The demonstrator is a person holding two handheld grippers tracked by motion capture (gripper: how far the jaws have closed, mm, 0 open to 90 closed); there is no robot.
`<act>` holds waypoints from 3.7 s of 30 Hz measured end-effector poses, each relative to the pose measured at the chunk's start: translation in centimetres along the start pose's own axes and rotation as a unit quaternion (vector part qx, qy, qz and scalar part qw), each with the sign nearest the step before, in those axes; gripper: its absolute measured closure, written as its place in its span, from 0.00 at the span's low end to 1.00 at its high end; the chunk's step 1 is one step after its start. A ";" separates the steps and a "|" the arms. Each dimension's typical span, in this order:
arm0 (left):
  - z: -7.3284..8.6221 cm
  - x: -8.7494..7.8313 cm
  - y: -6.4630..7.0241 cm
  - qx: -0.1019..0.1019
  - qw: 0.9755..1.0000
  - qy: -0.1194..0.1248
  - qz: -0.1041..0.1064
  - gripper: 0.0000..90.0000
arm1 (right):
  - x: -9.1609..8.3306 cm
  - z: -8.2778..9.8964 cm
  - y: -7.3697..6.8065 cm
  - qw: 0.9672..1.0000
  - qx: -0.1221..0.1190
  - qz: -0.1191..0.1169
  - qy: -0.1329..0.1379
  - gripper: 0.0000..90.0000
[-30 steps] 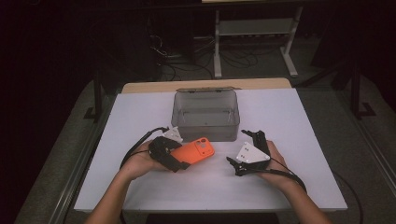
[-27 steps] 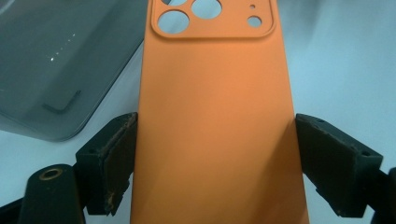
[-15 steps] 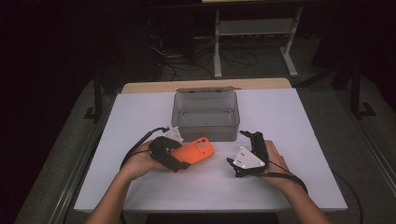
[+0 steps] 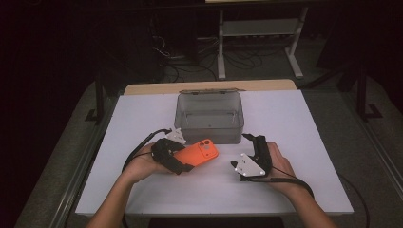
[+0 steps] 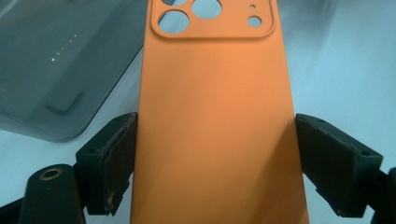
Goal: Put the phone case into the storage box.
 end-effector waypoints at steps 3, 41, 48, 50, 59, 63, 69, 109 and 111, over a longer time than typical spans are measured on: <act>0.0 0.0 0.0 0.000 1.000 0.000 0.000 0.18 | 0.0 0.0 0.0 1.000 -0.008 0.003 -0.002 0.00; -0.1 -0.1 0.0 -0.003 1.000 0.000 -0.002 0.18 | -0.2 -0.1 -0.1 0.990 -0.129 0.044 -0.022 0.00; -0.1 -0.2 0.0 -0.003 1.000 -0.003 -0.006 0.18 | -0.1 -0.2 0.0 0.985 -0.160 0.057 -0.027 0.00; -0.2 -0.2 0.0 -0.004 1.000 -0.002 -0.007 0.18 | -0.1 -0.4 0.0 0.983 -0.169 0.062 -0.027 0.00; -0.2 -0.4 -0.2 -0.011 1.000 -0.001 -0.013 0.18 | 0.5 -1.2 0.0 0.976 -0.201 0.073 -0.031 0.00; -0.3 -0.5 -0.3 -0.012 1.000 -0.001 -0.013 0.18 | 0.7 -1.6 -0.2 0.974 -0.210 0.077 -0.028 0.00; -0.3 -0.5 -0.2 -0.012 1.000 0.000 -0.013 0.18 | 1.0 -2.4 -0.5 0.972 -0.220 0.081 -0.022 0.00; -0.9 -0.7 -0.2 -0.025 0.999 0.002 -0.021 0.18 | 3.0 -6.4 -2.5 0.961 -0.264 0.088 0.008 0.00; -1.0 -0.6 -0.1 -0.024 0.999 0.001 -0.021 0.18 | 3.1 -6.7 -2.7 0.960 -0.264 0.089 0.011 0.00</act>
Point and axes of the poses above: each handheld gripper's, and its own axes: x roughly forward along the jaws, z roughly out of its underside, y roughly to its right, the point moved 9 cm from there along x, roughly forward along the jaws, and after that the axes turned 3 degrees about -x, right-handed, at the moved point
